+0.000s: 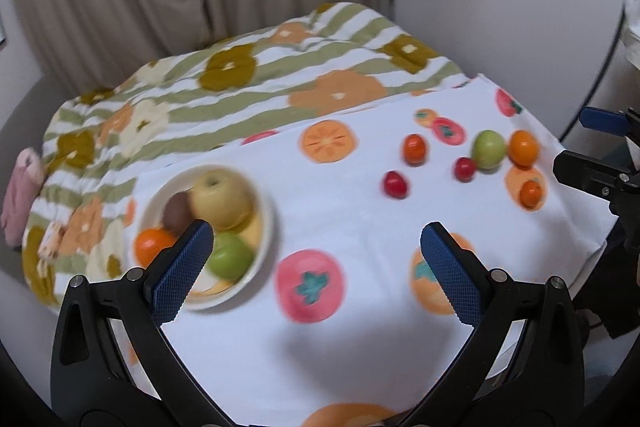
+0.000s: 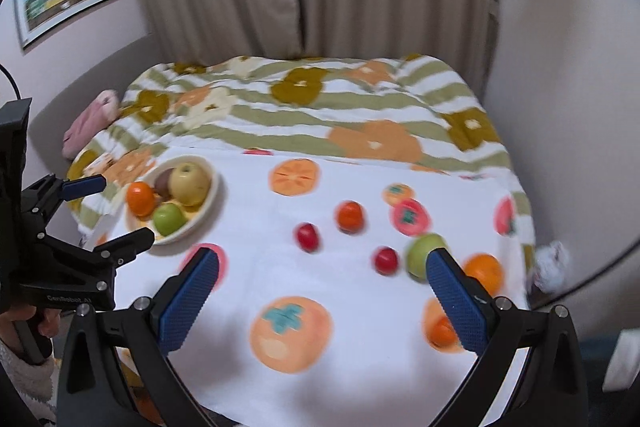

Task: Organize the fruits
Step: 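Move both tools back toward the remaining fruits on the sheet, then grasp the red cherry tomato with the left tool while the right tool grasps a tangerine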

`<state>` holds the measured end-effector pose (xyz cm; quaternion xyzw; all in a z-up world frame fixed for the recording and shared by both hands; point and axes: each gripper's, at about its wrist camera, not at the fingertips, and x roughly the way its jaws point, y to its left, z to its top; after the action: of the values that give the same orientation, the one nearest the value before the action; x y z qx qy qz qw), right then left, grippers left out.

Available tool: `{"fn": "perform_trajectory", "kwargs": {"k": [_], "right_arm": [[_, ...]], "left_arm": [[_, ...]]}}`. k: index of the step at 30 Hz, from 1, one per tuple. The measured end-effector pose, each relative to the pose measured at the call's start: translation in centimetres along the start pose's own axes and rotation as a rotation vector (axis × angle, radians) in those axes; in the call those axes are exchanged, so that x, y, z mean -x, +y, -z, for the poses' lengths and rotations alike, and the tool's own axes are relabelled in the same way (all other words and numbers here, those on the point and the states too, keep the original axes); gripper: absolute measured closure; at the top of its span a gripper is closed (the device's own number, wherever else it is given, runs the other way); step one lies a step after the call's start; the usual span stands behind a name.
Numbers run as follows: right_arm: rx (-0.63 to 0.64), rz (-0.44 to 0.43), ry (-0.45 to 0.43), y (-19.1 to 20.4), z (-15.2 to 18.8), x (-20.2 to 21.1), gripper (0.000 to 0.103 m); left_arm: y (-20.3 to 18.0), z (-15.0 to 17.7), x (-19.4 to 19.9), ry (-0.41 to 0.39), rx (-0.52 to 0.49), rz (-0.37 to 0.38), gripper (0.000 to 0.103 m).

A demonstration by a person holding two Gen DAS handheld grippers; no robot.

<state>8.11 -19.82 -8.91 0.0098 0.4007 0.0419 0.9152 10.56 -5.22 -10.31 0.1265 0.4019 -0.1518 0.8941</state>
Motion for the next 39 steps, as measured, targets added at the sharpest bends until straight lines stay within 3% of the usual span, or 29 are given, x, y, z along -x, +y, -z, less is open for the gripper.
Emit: {"fn": "perform_trajectory", "kwargs": {"k": [11, 19, 28, 32, 39], "right_arm": [[-0.207, 0.145, 0.054, -6.8, 4.5, -0.6, 0.000], [-0.301, 0.218, 0.084, -8.8, 7.0, -2.3, 0.000], [-0.298, 0.310, 0.099, -8.7, 8.4, -4.7, 0.000], [-0.283, 0.326, 0.099, -8.5, 8.8, -5.5, 0.000], [-0.282, 0.316, 0.143, -8.9, 10.1, -6.7, 0.016]], "left_arm": [[-7.2, -1.7, -5.9, 0.024, -0.168, 0.156, 0.000], [-10.6, -2.4, -9.8, 0.030, -0.301, 0.231, 0.000], [-14.0, -2.5, -13.8, 0.027, -0.444, 0.282, 0.018], [-15.3, -2.7, -15.0, 0.016, -0.484, 0.299, 0.021], [-16.6, -2.6, -16.2, 0.021, -0.507, 0.313, 0.030]]}}
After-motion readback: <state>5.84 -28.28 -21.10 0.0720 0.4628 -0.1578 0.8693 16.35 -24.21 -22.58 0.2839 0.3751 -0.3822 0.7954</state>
